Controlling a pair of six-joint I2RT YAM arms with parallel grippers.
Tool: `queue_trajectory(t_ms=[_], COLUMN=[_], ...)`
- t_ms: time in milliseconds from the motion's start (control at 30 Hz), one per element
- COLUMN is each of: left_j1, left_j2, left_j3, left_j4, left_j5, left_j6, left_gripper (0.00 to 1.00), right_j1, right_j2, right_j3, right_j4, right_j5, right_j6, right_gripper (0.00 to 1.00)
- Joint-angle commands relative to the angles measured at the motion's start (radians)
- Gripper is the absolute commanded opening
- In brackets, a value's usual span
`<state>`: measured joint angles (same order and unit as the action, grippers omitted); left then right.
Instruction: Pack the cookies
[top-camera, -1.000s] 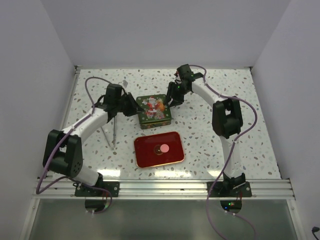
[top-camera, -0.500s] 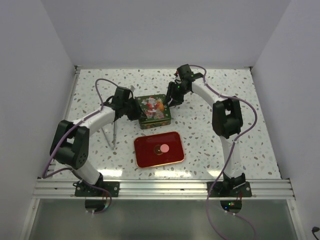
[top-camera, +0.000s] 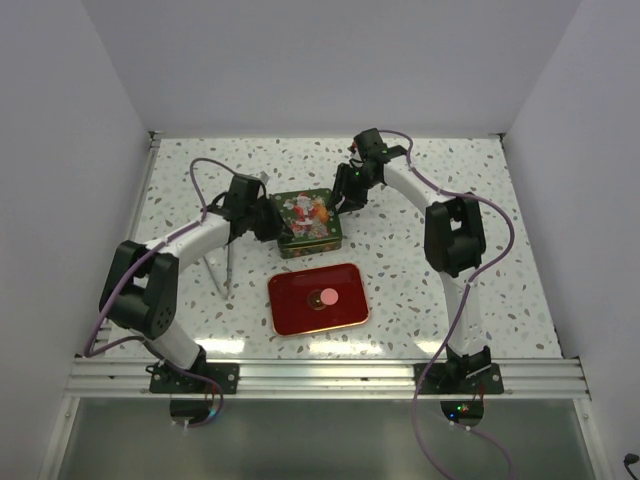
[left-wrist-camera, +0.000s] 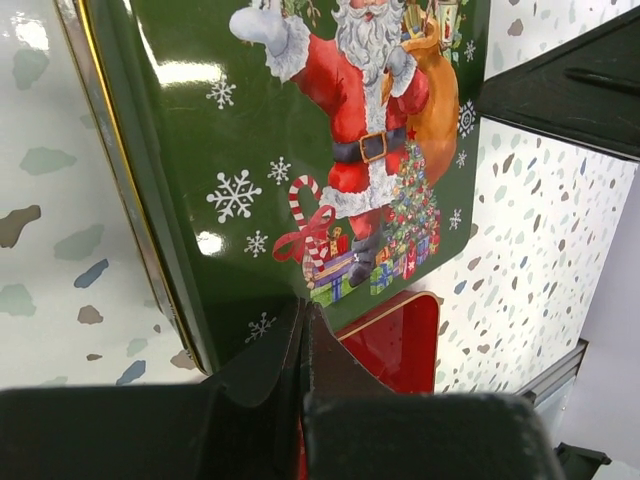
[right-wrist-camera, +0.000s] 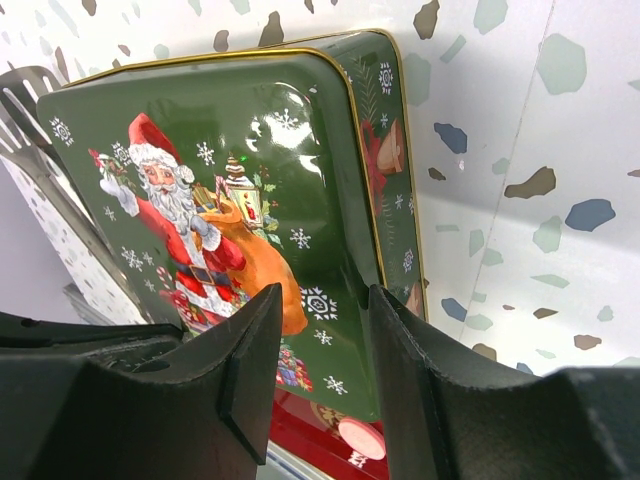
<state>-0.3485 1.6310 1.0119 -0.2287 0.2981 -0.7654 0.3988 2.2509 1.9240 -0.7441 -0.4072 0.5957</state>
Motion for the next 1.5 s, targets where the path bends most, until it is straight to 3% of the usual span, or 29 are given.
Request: queue_trajectory(t_ms=[0,1467], left_j1=[0.012,0.126], left_j2=[-0.013,-0.157], left_j3=[0.034,0.134], left_j4=[-0.078,-0.187], left_j5=[-0.068,-0.099], left_j6=[0.035,0.081], left_gripper=[0.0,0.0], right_j1=[0.005,-0.002], right_j2=[-0.034,-0.149], right_j3=[0.035,0.108], right_j4=[0.019,-0.069], right_j5=[-0.025,0.018], right_j6=[0.015,-0.028], right_gripper=[0.43,0.47])
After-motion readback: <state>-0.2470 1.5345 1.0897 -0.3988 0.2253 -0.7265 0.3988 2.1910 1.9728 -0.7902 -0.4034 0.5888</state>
